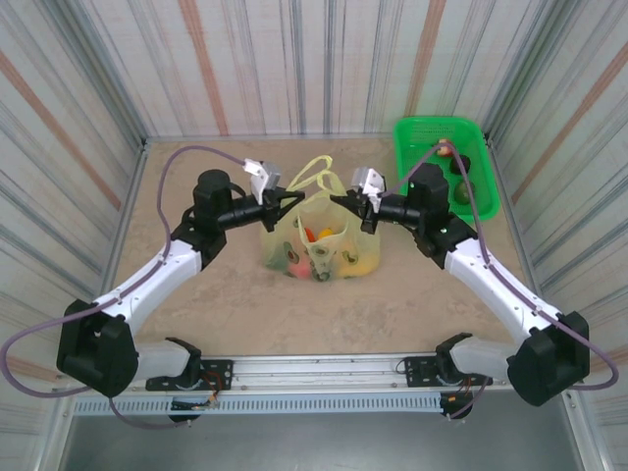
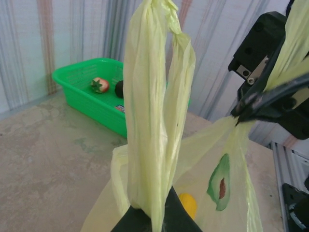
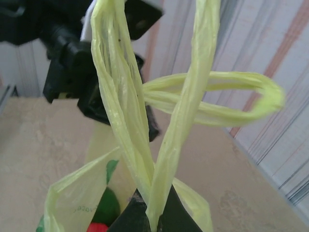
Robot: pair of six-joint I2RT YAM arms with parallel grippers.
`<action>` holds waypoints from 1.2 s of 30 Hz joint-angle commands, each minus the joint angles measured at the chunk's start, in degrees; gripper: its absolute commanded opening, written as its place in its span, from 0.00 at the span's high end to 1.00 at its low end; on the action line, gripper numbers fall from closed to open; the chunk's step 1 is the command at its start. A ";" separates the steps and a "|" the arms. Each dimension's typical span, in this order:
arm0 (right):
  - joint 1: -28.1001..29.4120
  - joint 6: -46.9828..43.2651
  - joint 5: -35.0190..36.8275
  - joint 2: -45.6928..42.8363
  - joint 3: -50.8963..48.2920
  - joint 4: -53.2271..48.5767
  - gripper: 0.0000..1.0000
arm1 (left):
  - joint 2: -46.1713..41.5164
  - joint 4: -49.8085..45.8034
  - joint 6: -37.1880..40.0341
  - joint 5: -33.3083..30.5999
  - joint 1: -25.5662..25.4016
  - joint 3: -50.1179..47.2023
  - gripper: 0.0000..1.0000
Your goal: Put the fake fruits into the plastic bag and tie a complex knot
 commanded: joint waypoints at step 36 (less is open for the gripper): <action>7.01 -12.54 2.67 11.80 15.74 -24.75 1.00 | -0.28 4.51 2.91 11.27 -3.09 -1.03 0.68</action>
